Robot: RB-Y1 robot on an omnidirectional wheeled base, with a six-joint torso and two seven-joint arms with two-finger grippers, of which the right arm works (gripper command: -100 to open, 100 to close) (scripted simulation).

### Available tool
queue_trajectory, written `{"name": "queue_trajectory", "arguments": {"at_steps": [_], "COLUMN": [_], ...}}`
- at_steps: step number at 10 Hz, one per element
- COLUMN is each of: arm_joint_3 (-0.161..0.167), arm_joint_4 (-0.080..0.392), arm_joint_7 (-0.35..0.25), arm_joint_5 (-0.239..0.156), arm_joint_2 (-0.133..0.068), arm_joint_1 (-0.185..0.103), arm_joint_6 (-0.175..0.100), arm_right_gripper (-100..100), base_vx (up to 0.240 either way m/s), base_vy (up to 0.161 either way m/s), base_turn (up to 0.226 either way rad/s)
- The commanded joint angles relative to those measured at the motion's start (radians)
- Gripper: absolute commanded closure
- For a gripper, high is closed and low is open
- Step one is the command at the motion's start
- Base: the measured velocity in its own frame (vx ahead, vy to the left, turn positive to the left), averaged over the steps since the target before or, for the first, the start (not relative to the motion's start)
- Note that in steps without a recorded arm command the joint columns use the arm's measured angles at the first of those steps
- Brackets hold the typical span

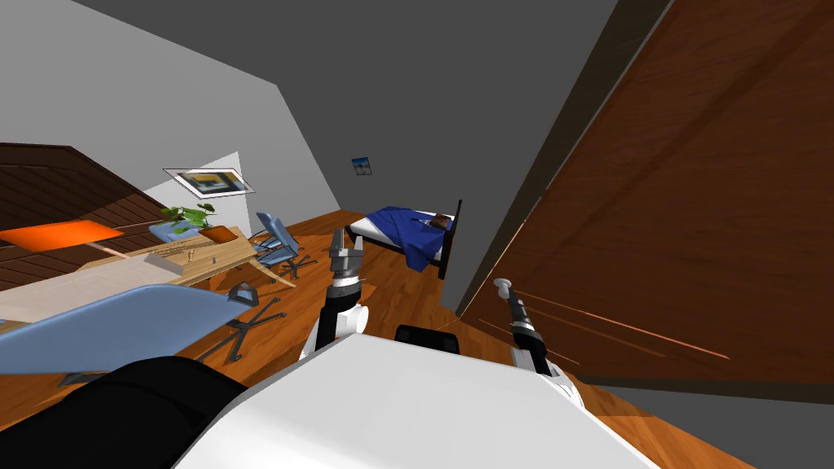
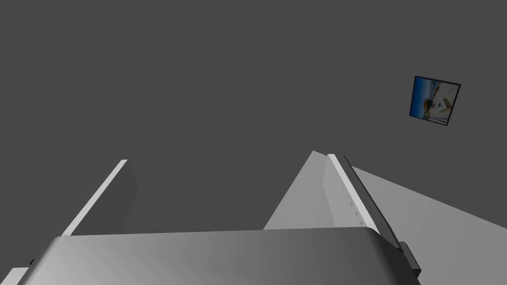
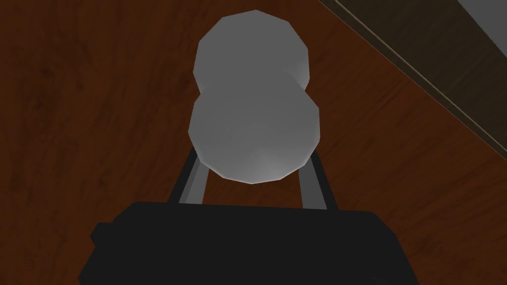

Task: Pull the door open

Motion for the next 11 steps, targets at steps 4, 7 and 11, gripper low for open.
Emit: {"name": "queue_trajectory", "arguments": {"at_steps": [4,7,11], "arm_joint_3": [0.022,0.036,0.051], "arm_joint_4": [-0.008,-0.008,-0.008], "arm_joint_7": [-0.111,-0.192,-0.277], "arm_joint_5": [-0.045,-0.082,-0.121], "arm_joint_2": [0.005,0.003,0.001], "arm_joint_1": [0.002,0.001,-0.001], "arm_joint_6": [0.009,0.014,0.019], "arm_right_gripper": [100,100,100], "base_vx": [-0.042,-0.037,-0.043], "base_vy": [-0.021,-0.021,-0.019], "base_turn": [0.064,0.056,0.064]}}
